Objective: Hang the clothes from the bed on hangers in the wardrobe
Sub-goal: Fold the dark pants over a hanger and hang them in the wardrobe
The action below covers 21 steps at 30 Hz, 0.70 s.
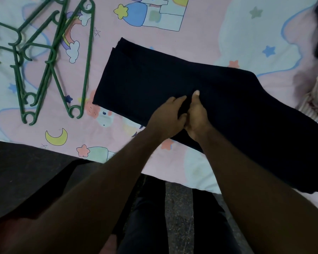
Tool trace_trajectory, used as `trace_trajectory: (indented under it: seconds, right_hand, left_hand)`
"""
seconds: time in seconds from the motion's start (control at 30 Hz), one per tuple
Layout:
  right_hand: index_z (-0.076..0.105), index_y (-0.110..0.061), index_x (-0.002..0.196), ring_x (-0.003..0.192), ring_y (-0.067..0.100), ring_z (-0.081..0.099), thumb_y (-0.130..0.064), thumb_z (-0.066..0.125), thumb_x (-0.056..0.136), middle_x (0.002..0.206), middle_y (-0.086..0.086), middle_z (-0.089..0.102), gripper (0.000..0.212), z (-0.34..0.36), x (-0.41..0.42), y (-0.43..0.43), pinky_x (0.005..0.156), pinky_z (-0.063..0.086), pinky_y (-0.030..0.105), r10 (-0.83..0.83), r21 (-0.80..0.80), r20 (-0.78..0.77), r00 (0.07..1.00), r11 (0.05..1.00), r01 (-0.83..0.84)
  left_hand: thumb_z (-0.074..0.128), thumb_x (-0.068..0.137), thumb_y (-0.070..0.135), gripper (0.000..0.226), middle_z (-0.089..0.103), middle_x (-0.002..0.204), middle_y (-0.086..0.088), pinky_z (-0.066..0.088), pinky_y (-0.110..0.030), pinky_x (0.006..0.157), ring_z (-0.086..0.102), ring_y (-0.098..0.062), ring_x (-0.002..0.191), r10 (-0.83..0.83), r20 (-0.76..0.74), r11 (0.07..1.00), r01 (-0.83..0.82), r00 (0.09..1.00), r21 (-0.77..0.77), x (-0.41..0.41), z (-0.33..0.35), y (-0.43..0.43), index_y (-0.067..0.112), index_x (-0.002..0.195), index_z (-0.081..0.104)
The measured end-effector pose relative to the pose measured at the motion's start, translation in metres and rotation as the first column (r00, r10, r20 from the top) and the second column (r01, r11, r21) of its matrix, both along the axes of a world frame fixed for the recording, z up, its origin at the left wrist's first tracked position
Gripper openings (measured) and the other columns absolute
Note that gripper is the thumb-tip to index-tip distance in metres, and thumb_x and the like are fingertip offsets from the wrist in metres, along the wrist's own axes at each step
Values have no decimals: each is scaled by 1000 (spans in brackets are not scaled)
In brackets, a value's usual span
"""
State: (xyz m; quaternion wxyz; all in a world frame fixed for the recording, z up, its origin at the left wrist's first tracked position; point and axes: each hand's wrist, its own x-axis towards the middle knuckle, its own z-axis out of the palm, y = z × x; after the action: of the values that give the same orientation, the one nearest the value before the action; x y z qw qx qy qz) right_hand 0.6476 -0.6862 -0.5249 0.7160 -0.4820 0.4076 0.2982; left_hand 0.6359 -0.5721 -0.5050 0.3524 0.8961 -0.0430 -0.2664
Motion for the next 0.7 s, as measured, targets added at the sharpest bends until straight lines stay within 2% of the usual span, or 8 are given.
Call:
trace_trajectory:
  seconds: [0.07, 0.13, 0.2, 0.3, 0.4, 0.57, 0.63, 0.7]
  right_hand:
    - [64, -17, 121, 107, 20, 69, -67, 41, 93, 116, 6, 71, 62, 1, 0, -1, 87, 56, 35, -5, 41, 25, 1000, 999, 4]
    - [64, -12, 122, 103, 20, 70, -49, 58, 94, 113, 7, 72, 46, 2, 1, 6, 90, 56, 37, 70, -56, 78, 994, 996, -66]
    - [62, -8, 121, 100, 25, 70, -25, 62, 96, 111, 10, 71, 30, 3, 2, 13, 90, 57, 43, 121, -213, 99, 988, 972, -97]
    - [58, -8, 127, 106, 26, 66, -18, 59, 97, 117, 9, 67, 31, 6, 6, 13, 94, 55, 46, 129, -246, 109, 986, 964, -99]
    - [61, -10, 121, 107, 24, 66, -13, 58, 98, 116, 7, 68, 23, 34, 8, -11, 96, 54, 42, 118, -250, 230, 966, 966, -58]
    - [64, -14, 119, 108, 24, 68, -17, 60, 96, 119, 7, 70, 23, 82, -24, -111, 91, 55, 39, -55, -312, 316, 947, 937, 159]
    - [64, -15, 120, 110, 24, 67, -21, 61, 96, 120, 7, 69, 25, 72, -37, -143, 96, 53, 43, -119, -335, 247, 962, 921, 200]
    - [60, -8, 124, 111, 26, 66, -30, 72, 87, 121, 10, 69, 45, 53, -50, -161, 99, 51, 47, -119, -359, 162, 980, 917, 171]
  left_hand:
    - [57, 92, 20, 59, 53, 130, -11, 45, -37, 97, 53, -24, 116, -5, -4, 997, 5, 1000, -72, -8, 0, 1, 10, 147, 38]
    - [56, 88, 20, 45, 60, 115, -12, 48, -38, 90, 57, -24, 104, 26, 56, 990, -18, 998, -139, -18, 1, 9, 6, 130, 56]
    - [55, 85, 20, 35, 64, 105, -12, 51, -39, 84, 61, -24, 94, 171, 114, 976, -152, 979, -158, -25, 1, 22, 4, 114, 66]
    - [57, 86, 20, 29, 67, 100, -12, 54, -42, 80, 64, -23, 86, 412, 154, 909, -392, 898, -144, -22, 4, 50, 5, 107, 69]
    - [57, 89, 20, 26, 66, 104, -10, 53, -46, 84, 64, -23, 93, 497, 222, 868, -481, 839, -124, -12, 14, 76, 7, 108, 67]
    - [58, 90, 24, 31, 60, 113, -12, 43, -33, 92, 55, -27, 107, 436, 397, 880, -474, 808, -2, 9, 22, 96, 8, 116, 63]
    - [59, 87, 34, 47, 56, 123, -14, 40, -36, 97, 51, -30, 117, 428, 345, 876, -478, 835, 71, 17, 12, 91, 8, 127, 57]
    - [62, 87, 43, 64, 50, 134, -16, 40, -42, 102, 47, -32, 125, 414, 216, 884, -447, 884, 138, 22, 1, 78, 7, 138, 46]
